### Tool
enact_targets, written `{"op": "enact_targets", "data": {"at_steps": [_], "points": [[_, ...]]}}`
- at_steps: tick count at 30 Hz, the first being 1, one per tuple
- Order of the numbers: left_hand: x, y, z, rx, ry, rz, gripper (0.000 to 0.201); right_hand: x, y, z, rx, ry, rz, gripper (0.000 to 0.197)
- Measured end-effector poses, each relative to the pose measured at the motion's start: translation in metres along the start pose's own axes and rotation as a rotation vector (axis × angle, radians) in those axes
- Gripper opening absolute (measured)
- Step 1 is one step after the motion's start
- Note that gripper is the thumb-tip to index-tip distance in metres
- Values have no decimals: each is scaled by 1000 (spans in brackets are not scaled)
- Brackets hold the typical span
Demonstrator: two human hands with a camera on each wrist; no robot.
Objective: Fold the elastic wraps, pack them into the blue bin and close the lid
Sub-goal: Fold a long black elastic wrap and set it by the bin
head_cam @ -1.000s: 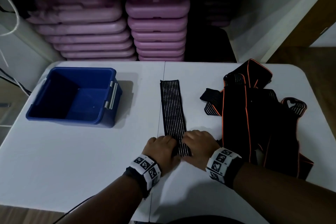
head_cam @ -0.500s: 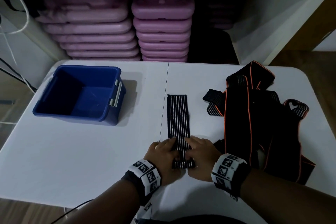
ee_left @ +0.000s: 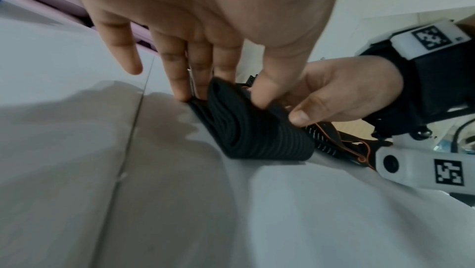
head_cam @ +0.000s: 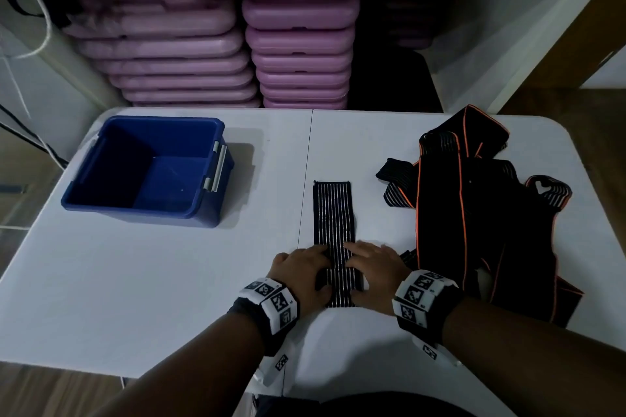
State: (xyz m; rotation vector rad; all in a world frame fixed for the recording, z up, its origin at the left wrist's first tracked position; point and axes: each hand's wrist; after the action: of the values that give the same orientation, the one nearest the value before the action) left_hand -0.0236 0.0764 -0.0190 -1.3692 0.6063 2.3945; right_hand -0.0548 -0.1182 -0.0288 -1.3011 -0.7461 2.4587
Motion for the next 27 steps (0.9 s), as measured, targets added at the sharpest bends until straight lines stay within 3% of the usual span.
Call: {"op": "enact_targets", "data": {"at_steps": [3,6,8,10,12,19,24,27], "points": [[3,-2,-3,-16,63,43,42,3,3,-2,-29,110,-30,56],[5,-2,-2,20,75,-10,36,7,0,0,-52,148,4,43],[8,-4,2,44,46,-75,52,10,-1,3,-45,150,60,46],[12,-5,6,70,10,-132,73,12,-1,6,-29,104,156,64],[16,-4,8,84,20,-186,76,13,-2,9,-18,56,258,75],[17,-5,16,134,80,-145,68,18,-5,18,-119,170,142,47],[18,-4,27,191,4,-67,78,32,5,18,-208,182,75,33],[15,-6,18,146,-13,-30,63,35,8,10,-182,259,2,29]]}}
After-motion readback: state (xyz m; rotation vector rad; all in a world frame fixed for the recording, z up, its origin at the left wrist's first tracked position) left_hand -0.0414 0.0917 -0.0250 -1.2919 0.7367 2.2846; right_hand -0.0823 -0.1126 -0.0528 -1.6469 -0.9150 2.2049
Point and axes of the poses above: each hand's wrist, its own z-axis away from the middle knuckle, its own x-axis out of the palm, y = z × x, and after that the axes turned 8 degrees about -z, right-handed
